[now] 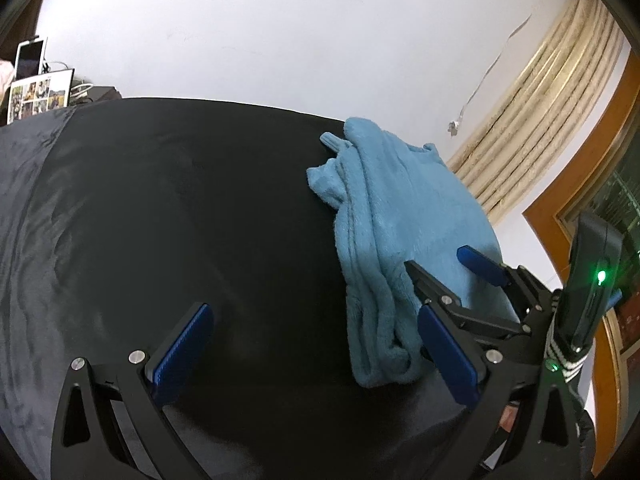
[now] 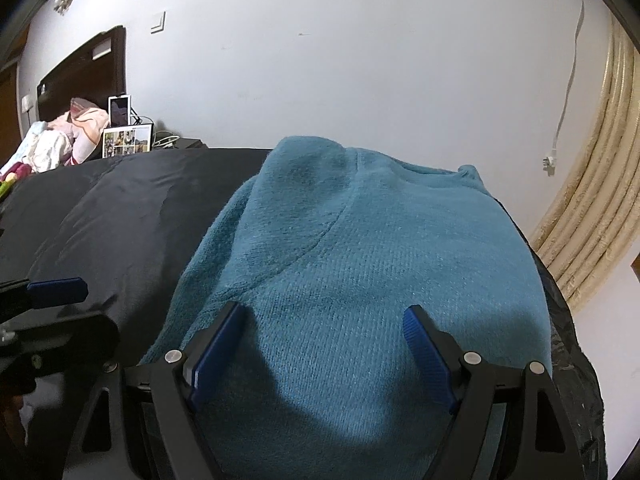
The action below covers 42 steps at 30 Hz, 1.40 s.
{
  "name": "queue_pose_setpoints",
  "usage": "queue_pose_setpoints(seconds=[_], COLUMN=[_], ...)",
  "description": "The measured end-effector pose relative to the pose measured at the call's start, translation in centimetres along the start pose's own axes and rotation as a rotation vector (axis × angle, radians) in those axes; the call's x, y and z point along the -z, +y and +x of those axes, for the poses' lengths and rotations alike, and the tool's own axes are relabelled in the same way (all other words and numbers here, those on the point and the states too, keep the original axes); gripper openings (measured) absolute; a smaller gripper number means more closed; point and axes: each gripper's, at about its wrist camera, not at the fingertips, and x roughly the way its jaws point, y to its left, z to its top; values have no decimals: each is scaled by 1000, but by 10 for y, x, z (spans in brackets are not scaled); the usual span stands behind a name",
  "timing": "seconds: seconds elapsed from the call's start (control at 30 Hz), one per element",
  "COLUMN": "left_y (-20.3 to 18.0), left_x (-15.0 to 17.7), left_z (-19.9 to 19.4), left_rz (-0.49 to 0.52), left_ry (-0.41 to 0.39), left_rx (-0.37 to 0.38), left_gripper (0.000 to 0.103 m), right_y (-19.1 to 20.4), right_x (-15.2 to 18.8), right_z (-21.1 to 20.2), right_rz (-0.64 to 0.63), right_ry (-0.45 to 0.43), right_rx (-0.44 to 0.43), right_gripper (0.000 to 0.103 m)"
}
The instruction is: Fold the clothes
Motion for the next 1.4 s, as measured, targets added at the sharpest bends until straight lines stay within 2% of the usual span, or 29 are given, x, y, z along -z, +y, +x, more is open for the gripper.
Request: queue_pose_setpoints(seconds=[0.33,0.47,0.73,0.87,0.97,1.17,1.4], left_y=[-23,-41,-68,-75,-79,-77,-65], left_x=[14,21,27,22,19,18,19], left_z=[-13,-19,-19,-9,3,28,42], left_rz=[66,122,212,221,229,238,210], left_ry=[-7,-8,-9,-3,10,67,114], left_rx=[-34,-46,-69,-92,-117,-202,-204], left_gripper=[102,102,102,102,102,102,102], right_y=[-8,-13,-70,-103,-116,-115,-130], right_x=[9,17,56,77,87,94,90], right_z=[-34,-52,-81,-85,-85,-73,-56], right_rz=[30,31,99,143,164,108,141], right_ry=[-6,-17,6,46,73,115,139], right_rx=[14,21,92,134,129,133,194], right_gripper=[84,84,84,84,84,84,84])
